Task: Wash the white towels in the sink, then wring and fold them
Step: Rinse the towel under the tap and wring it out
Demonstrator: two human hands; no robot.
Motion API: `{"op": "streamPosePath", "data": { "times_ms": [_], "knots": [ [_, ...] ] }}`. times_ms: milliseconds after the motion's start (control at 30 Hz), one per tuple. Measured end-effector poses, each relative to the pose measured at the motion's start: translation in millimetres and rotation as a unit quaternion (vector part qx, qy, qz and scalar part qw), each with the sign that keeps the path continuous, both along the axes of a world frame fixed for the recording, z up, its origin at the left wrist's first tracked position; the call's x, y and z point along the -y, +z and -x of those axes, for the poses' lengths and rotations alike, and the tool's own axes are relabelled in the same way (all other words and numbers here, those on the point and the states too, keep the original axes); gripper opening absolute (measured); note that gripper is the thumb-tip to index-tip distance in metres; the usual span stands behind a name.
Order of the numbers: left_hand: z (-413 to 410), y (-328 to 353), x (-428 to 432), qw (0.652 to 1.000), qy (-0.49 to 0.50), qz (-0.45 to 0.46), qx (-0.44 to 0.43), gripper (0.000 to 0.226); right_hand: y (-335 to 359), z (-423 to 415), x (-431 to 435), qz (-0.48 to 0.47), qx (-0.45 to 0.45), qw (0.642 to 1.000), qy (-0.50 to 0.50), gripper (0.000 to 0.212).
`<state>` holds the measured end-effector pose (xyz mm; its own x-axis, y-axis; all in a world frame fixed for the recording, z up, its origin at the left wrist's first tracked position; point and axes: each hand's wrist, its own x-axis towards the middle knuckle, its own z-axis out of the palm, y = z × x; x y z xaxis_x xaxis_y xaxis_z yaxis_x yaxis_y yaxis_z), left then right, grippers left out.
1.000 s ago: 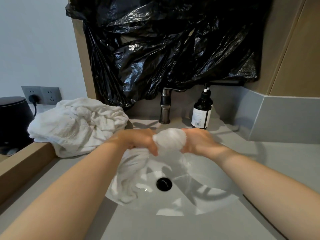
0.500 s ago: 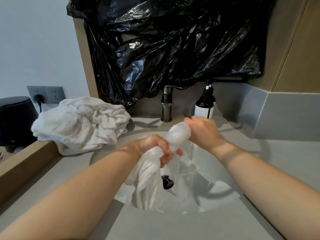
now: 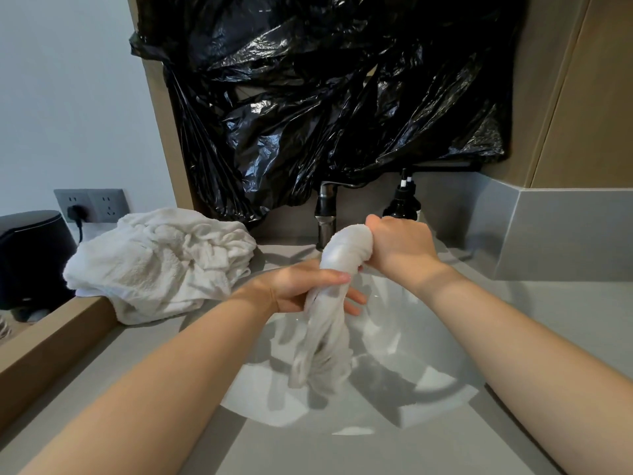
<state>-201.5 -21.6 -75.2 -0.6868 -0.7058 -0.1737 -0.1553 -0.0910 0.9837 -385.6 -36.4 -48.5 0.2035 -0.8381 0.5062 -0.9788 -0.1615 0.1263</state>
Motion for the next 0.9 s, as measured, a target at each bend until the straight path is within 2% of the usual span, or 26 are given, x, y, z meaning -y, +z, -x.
{"op": "streamPosePath", "data": {
  "times_ms": [67,100,133,200,267,333,367,433,467,533,600,633,700,733,767,800,867,900],
  "knots": [
    [4.3,6.8,-0.5,0.992,0.079,0.071,0.064,0.059,9.6,7.4,-2.2,-0.057,0.029,0.998,0.022,0.04],
    [4.2,9.9,-0.3,0.985,0.108,0.108,0.086,0.047,15.7,14.9,-3.6,-0.116,0.083,0.988,0.066,0.043],
    [2.2,12.9,-0.1,0.977,0.128,0.138,0.095,0.031,20.5,24.3,-4.6,-0.197,0.15,0.961,0.123,0.044],
    [-6.0,17.9,1.6,0.969,0.138,0.181,0.097,0.014,23.5,39.9,-5.4,-0.325,0.294,0.87,0.226,0.057],
    [-16.4,22.5,2.3,0.966,0.106,0.209,0.111,0.017,15.4,50.4,-4.1,-0.394,0.475,0.75,0.238,0.089],
    [-23.3,27.8,0.0,0.959,0.077,0.234,0.139,0.025,2.9,51.7,-3.2,-0.453,0.576,0.646,0.216,0.086],
    [-24.5,29.2,-1.2,0.955,0.07,0.242,0.156,0.026,-5.4,50.2,-2.2,-0.465,0.598,0.622,0.196,0.081],
    [-25.8,31.0,-2.8,0.948,0.052,0.254,0.186,0.028,-27.0,42.2,3.8,-0.469,0.617,0.61,0.162,0.088],
    [-26.3,29.7,-2.1,0.947,0.041,0.256,0.192,0.033,-37.1,36.5,5.0,-0.488,0.613,0.598,0.166,0.095],
    [-24.5,27.2,-2.4,0.943,0.027,0.263,0.2,0.05,-50.9,26.8,5.3,-0.526,0.592,0.582,0.183,0.091],
    [-23.0,25.7,-1.9,0.94,0.023,0.268,0.209,0.052,-49.3,27.7,-3.3,-0.551,0.577,0.571,0.193,0.091],
    [-23.1,25.4,-0.8,0.937,0.024,0.274,0.217,0.049,-43.6,31.1,-5.7,-0.566,0.58,0.547,0.209,0.092],
    [-22.5,25.0,1.4,0.924,0.027,0.3,0.238,0.045,-32.2,44.5,-8.4,-0.629,0.553,0.446,0.316,0.083],
    [-22.8,23.9,3.2,0.916,0.03,0.314,0.248,0.046,-29.5,52.2,-6.6,-0.655,0.527,0.413,0.351,0.076],
    [-22.9,22.9,4.3,0.908,0.035,0.328,0.259,0.047,-31.0,52.4,-1.9,-0.674,0.485,0.43,0.354,0.072],
    [-23.1,20.9,6.2,0.9,0.04,0.339,0.271,0.047,-28.9,49.7,-2.2,-0.681,0.443,0.486,0.324,0.069],
    [-23.5,16.6,10.4,0.891,0.046,0.339,0.298,0.042,-26.1,41.6,-6.7,-0.619,0.401,0.633,0.234,0.058],
    [-24.2,13.9,12.4,0.89,0.052,0.328,0.313,0.038,-26.6,36.2,-7.2,-0.56,0.353,0.722,0.201,0.05]
  ]
}}
